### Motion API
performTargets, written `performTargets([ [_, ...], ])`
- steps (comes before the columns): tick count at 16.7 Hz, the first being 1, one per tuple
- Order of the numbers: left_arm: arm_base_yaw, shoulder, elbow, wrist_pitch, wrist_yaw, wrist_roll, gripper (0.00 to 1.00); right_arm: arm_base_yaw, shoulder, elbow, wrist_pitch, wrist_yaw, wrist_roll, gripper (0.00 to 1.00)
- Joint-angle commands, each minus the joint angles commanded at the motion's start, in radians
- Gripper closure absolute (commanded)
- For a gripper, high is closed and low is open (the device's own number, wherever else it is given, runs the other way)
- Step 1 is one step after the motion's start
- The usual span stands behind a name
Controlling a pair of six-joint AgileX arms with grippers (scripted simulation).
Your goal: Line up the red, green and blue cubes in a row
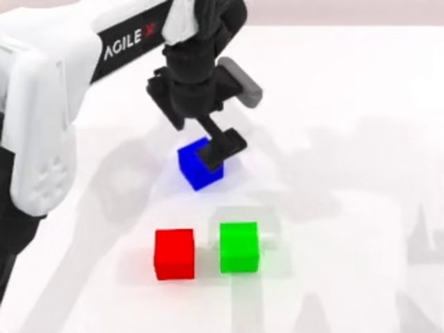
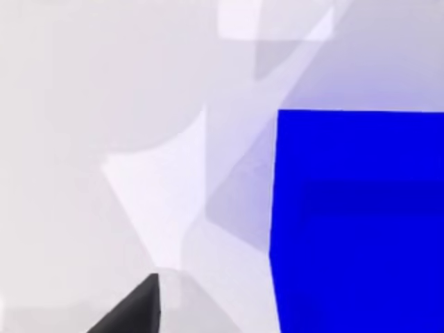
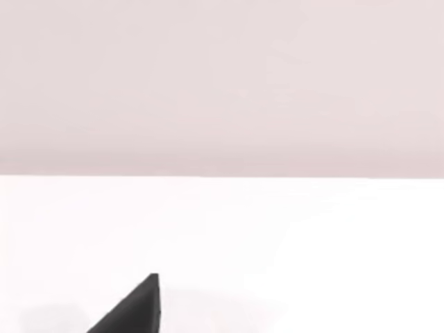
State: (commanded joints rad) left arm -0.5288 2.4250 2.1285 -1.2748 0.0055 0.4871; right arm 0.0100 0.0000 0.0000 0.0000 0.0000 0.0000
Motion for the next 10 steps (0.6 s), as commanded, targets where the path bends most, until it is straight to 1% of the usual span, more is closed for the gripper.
performTargets([
  [3,0.002,0.021,-0.107,0.138,0.000,0.002,0.00,0.000,0.000,0.000,0.000,0.000,0.000,0.00],
  [5,0.003,0.032,-0.156,0.191,0.000,0.003,0.00,0.000,0.000,0.000,0.000,0.000,0.000,0.00],
  [10,0.003,0.036,-0.167,0.204,0.000,0.004,0.00,0.000,0.000,0.000,0.000,0.000,0.000,0.00],
])
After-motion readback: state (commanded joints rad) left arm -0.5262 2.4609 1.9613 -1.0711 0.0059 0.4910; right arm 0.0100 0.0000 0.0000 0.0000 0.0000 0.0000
